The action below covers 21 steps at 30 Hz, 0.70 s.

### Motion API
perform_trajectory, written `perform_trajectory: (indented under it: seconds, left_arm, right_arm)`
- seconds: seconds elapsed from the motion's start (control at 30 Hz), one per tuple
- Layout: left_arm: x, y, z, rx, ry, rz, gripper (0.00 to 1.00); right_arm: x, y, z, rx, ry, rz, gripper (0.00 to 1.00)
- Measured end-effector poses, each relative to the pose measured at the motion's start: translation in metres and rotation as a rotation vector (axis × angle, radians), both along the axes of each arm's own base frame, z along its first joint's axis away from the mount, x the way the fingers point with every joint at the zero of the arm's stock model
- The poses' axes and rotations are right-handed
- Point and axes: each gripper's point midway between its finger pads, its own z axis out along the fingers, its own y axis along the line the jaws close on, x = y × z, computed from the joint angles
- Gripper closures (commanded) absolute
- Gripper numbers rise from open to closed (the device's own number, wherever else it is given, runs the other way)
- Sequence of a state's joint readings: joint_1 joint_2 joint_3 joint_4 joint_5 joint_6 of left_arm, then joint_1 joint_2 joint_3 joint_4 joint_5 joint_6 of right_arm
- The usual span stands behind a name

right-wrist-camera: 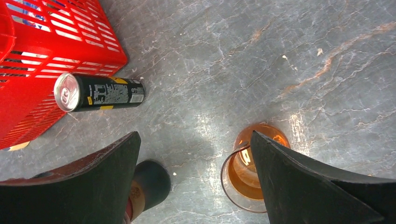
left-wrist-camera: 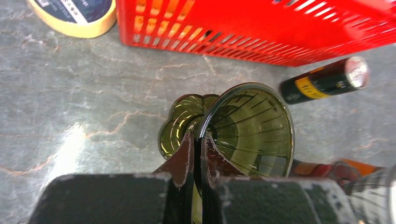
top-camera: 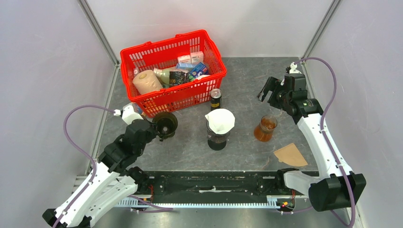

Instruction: Place the coffee filter in the dripper

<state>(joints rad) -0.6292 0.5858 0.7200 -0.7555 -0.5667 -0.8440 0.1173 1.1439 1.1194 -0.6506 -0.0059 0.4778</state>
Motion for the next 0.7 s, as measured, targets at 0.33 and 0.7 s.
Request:
perform_trajectory:
  seconds: [0.33,0.7]
  left_arm:
    - [0.019,-0.023,0.061,-0.156,-0.174,-0.04,0.98]
    - [0.061,-0.06,0.135,-0.309,-0.284,-0.036,0.98]
  right_arm:
    - [-0.001,0.014,0.004,0.045,-0.009,0.072,0.05]
    - [-0.011,0.033,0.077,0.118,-0.284,0.188,0.04]
